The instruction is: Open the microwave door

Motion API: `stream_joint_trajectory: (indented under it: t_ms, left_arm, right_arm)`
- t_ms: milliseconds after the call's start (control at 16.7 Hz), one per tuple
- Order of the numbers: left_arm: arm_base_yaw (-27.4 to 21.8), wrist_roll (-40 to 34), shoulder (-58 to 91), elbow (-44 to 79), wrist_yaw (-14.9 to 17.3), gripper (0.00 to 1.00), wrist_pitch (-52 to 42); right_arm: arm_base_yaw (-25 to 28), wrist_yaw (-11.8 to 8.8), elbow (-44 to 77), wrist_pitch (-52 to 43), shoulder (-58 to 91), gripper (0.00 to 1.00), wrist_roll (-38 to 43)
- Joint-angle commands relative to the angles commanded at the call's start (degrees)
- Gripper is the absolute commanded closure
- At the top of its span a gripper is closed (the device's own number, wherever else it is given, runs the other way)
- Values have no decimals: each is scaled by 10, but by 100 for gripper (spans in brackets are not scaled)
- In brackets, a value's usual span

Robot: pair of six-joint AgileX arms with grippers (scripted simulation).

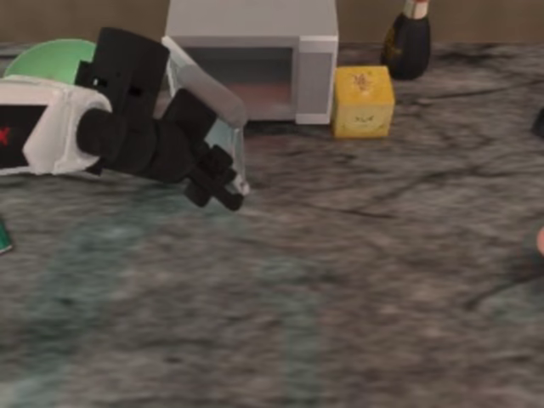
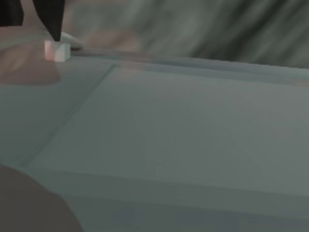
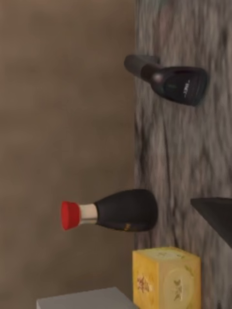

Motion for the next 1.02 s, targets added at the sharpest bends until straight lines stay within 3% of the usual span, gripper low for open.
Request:
stream_joint_trajectory:
  t_ms: [1020]
  left_arm:
    - [17, 40, -3, -2, 28, 100, -15]
  right_arm:
    - [0, 0, 0, 0, 0, 0, 0]
